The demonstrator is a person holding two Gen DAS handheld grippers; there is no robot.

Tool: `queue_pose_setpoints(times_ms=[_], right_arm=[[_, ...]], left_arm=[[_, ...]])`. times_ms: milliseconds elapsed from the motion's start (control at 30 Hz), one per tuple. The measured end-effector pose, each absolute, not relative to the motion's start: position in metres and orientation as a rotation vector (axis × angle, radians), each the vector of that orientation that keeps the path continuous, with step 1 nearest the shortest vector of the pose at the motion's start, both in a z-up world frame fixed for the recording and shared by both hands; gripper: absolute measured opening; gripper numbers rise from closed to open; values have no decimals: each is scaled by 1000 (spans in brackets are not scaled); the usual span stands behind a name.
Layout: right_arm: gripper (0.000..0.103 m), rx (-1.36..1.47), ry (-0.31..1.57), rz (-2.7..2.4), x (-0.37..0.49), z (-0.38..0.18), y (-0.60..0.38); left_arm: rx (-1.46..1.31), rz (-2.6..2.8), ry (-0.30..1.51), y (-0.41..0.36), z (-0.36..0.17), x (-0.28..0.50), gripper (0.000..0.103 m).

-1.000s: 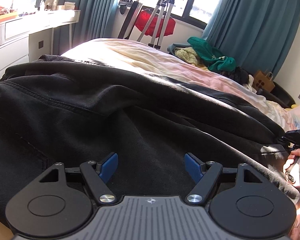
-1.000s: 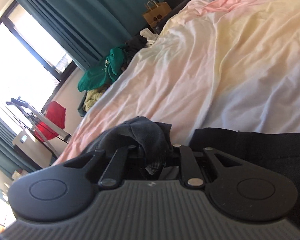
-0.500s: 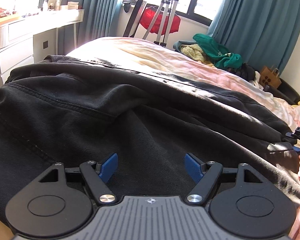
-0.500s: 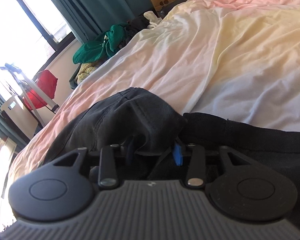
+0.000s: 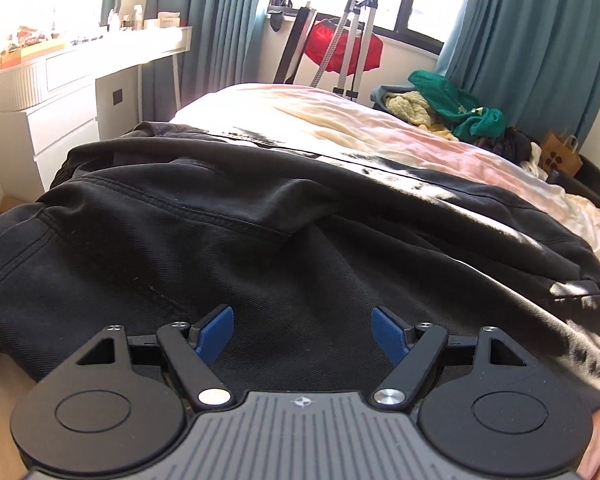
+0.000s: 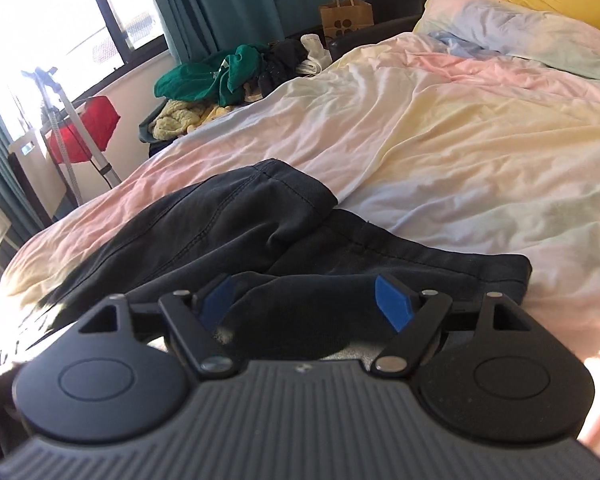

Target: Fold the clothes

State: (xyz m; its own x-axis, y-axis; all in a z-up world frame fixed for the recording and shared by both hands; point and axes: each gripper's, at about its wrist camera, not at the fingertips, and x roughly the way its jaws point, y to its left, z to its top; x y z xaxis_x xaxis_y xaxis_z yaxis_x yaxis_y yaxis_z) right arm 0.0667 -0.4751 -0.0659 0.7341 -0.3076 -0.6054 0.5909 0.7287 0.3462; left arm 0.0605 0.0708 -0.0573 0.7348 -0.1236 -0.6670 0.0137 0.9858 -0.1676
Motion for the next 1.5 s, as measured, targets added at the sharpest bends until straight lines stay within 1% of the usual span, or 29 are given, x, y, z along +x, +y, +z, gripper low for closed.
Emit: queue_pose_setpoints(times_ms=[167, 300, 367, 433, 467, 567, 633, 700, 800, 900, 1067, 1167, 1233, 1367, 1433, 1467, 1500], right_arm=[[80, 698, 478, -663, 35, -73, -495], [80, 769, 451, -833, 18, -87, -514], [80, 878, 450, -891, 8, -103, -526], [80, 990, 449, -948, -3, -119, -539], [82, 1041, 458, -935, -4, -128, -543], [81, 1146, 498, -846, 1, -146, -547], [81, 1140, 515, -734, 14, -145, -541], [81, 1127, 454, -610, 23, -136, -531], [82, 1049, 357, -554, 27, -113, -518], [82, 1085, 321, -546, 24, -112, -519], [81, 1175, 478, -667, 24, -136, -533], [80, 1148, 570, -700, 29, -147, -532], [81, 1118, 579, -682, 34, -146, -530], [81, 1202, 391, -473, 32, -136, -526], [82, 1179, 324, -420, 31, -126, -523], [80, 1161, 313, -407, 32, -122, -522], [75, 1145, 320, -403, 33, -120, -521]], left_arm=[[-169, -25, 701, 97, -34, 47, 80], [-102, -15, 649, 116, -14, 36, 81], [-65, -5, 622, 128, -6, 32, 83], [-52, 5, 611, 140, -3, 30, 84], [-61, 10, 607, 149, -3, 29, 84], [-138, 31, 614, 172, -12, 25, 84], [-237, 42, 644, 189, -19, 25, 84], [-367, 44, 663, 207, -25, 24, 84], [-523, 39, 668, 231, -30, 20, 84], [-636, 45, 668, 247, -37, 14, 84], [-656, 62, 677, 251, -39, 13, 84], [-616, 67, 677, 242, -37, 14, 84], [-620, 75, 676, 242, -36, 13, 84], [-665, 97, 673, 247, -38, 12, 84], [-701, 136, 633, 253, -35, 3, 84], [-723, 164, 600, 257, -32, -3, 84], [-744, 192, 567, 262, -30, -9, 84]])
